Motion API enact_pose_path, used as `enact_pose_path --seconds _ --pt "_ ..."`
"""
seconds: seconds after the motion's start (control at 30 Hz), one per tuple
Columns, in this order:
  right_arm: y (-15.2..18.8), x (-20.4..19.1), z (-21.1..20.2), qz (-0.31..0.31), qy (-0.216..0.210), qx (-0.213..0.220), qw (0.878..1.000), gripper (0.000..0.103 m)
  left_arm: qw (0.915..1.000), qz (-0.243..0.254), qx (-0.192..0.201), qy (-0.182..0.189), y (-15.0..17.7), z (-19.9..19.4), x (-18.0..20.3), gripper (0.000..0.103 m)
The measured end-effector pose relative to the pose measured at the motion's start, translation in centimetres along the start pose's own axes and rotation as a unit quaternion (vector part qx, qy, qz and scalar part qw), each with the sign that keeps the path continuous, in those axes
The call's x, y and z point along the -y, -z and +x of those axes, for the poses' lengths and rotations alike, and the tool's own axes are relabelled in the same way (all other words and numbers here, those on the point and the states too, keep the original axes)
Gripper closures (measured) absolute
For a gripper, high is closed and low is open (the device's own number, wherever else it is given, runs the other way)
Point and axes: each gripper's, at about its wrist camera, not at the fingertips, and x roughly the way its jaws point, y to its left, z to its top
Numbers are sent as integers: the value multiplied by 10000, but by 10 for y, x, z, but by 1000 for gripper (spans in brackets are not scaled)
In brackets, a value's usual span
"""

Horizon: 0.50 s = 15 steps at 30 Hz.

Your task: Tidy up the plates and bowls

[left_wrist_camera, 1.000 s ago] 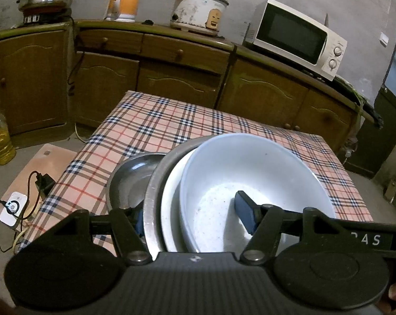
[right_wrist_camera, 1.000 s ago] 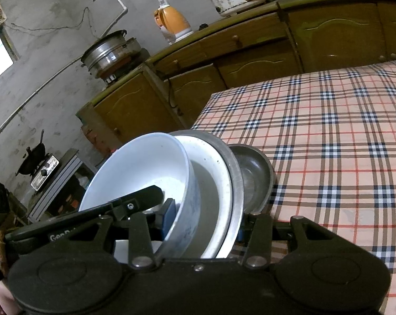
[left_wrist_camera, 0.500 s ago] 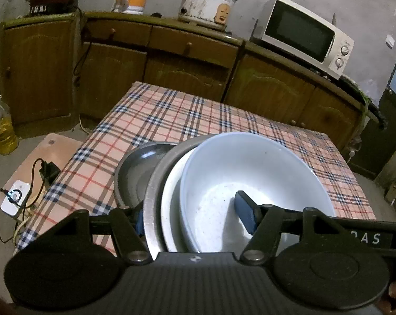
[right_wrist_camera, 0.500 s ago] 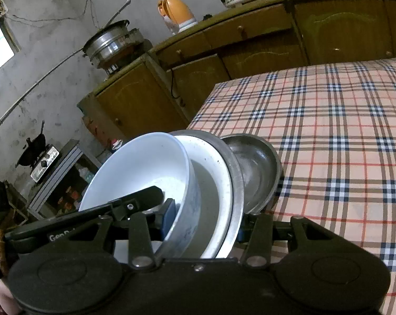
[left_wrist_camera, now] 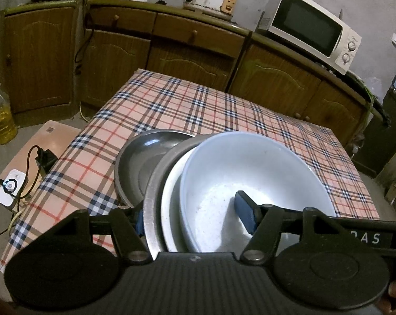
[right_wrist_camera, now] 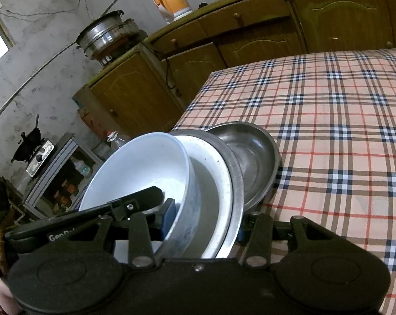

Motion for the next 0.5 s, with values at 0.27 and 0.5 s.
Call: enact_pose_path --seconds 0.27,0.5 --pt "-10 0 14 -13 -14 -21 10000 49 10000 -14 16 -23 -8 9 -6 37" --pt "-21 0 28 -13 -11 -18 10000 49 10000 13 19 -13 -19 21 -13 37"
